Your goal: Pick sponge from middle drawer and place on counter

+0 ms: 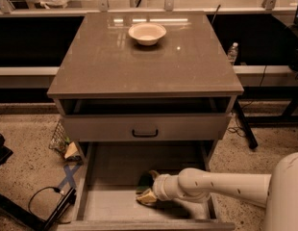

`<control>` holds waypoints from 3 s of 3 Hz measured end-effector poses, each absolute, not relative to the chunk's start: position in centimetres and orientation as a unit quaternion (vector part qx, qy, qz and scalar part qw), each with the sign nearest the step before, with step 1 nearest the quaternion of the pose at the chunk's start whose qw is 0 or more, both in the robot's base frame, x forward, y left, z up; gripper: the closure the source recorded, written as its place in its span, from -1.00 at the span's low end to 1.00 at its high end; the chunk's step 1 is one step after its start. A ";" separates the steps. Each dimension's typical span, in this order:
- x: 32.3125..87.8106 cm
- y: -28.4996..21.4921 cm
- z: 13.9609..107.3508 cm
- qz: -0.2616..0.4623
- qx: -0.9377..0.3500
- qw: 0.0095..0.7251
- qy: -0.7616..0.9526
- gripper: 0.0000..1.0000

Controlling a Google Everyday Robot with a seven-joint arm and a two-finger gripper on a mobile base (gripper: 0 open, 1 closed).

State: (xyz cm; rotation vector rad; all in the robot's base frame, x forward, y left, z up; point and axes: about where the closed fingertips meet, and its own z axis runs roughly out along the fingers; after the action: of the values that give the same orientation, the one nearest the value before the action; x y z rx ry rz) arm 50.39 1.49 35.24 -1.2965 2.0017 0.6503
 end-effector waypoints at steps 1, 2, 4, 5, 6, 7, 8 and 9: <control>50.5 1.3 36.4 0.247 -0.496 0.332 0.763 0.38; 50.9 0.8 40.4 0.247 -0.495 0.337 0.762 0.86; 51.9 -2.4 56.0 0.276 -0.473 0.360 0.755 1.00; 53.2 -5.9 64.2 0.282 -0.452 0.367 0.763 1.00; 54.5 -9.1 72.0 0.291 -0.432 0.370 0.769 1.00; 56.2 -10.8 78.4 0.289 -0.415 0.384 0.773 1.00; 57.8 -11.1 84.0 0.276 -0.406 0.404 0.772 1.00; 62.3 -7.3 88.5 0.256 -0.433 0.455 0.734 1.00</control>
Offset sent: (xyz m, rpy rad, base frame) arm 0.0132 -0.0184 0.1223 0.0181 -0.0344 -0.0117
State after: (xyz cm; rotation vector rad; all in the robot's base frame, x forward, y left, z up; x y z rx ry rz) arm 62.29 -7.31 88.49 -1.0683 1.8116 0.6321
